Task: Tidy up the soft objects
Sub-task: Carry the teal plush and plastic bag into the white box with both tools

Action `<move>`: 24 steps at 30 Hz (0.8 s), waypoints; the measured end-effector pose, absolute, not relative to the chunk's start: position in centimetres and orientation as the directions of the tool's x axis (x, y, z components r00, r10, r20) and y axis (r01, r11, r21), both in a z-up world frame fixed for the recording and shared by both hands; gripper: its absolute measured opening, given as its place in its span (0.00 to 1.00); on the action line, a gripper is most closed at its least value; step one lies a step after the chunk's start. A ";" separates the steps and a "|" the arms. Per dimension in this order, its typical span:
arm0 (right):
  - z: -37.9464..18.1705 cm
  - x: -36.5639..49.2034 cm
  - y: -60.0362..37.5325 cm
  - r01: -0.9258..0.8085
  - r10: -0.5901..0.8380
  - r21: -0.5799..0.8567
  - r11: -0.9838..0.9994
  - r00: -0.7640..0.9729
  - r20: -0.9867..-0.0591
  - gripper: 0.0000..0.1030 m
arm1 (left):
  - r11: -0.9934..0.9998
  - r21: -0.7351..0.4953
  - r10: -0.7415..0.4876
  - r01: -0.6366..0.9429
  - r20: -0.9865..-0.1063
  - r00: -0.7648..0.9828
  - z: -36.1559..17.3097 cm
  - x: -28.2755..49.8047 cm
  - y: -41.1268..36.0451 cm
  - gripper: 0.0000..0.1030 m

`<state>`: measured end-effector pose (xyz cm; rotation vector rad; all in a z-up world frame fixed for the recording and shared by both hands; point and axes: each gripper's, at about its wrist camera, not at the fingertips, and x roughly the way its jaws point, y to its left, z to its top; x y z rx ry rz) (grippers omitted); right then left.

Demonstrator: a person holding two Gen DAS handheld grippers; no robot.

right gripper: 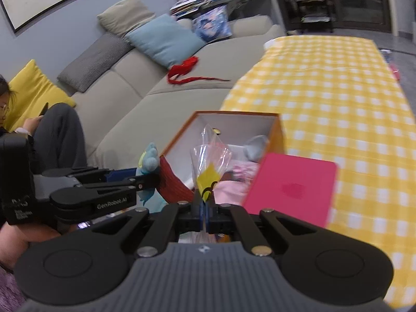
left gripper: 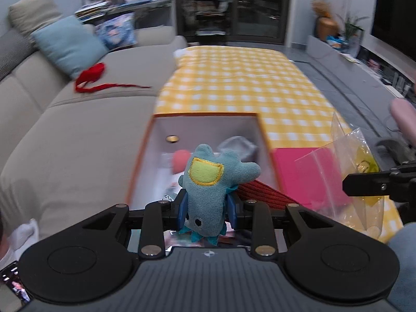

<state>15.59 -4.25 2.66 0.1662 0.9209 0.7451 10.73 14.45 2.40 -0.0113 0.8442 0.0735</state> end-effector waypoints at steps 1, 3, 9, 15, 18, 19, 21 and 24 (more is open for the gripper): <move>2.6 15.9 -3.6 -0.516 0.648 0.433 0.739 0.372 -0.665 0.00 | 0.996 0.016 0.067 -0.083 -0.747 0.662 2.2 10.8 15.1 0.34; 2.4 16.9 -1.9 -0.536 0.638 0.407 0.740 0.368 -0.676 0.00 | 0.995 0.009 0.071 -0.096 -0.745 0.663 1.8 11.2 16.0 0.34; 1.4 21.3 2.1 -0.570 0.578 0.311 0.761 0.376 -0.724 0.00 | 0.994 0.050 0.102 -0.097 -0.741 0.664 0.6 13.7 16.9 0.34; -1.0 26.0 5.6 -0.585 0.487 0.194 0.787 0.397 -0.778 0.00 | 0.992 0.097 0.126 -0.080 -0.769 0.627 -1.6 17.4 17.5 0.34; -2.8 27.9 7.2 -0.600 0.451 0.148 0.786 0.393 -0.802 0.00 | 0.990 0.110 0.143 -0.092 -0.774 0.616 -2.6 18.9 17.9 0.34; -3.4 28.4 7.6 -0.607 0.436 0.125 0.785 0.397 -0.808 0.00 | 0.989 0.104 0.144 -0.101 -0.779 0.611 -3.0 19.4 18.2 0.34; -4.3 29.2 8.3 -0.612 0.405 0.091 0.786 0.398 -0.823 0.00 | 0.990 0.089 0.136 -0.107 -0.786 0.602 -3.7 20.1 18.6 0.34; -5.7 30.5 8.9 -0.610 0.373 0.071 0.789 0.384 -0.845 0.00 | 0.991 0.098 0.134 -0.093 -0.796 0.590 -4.7 21.1 18.9 0.34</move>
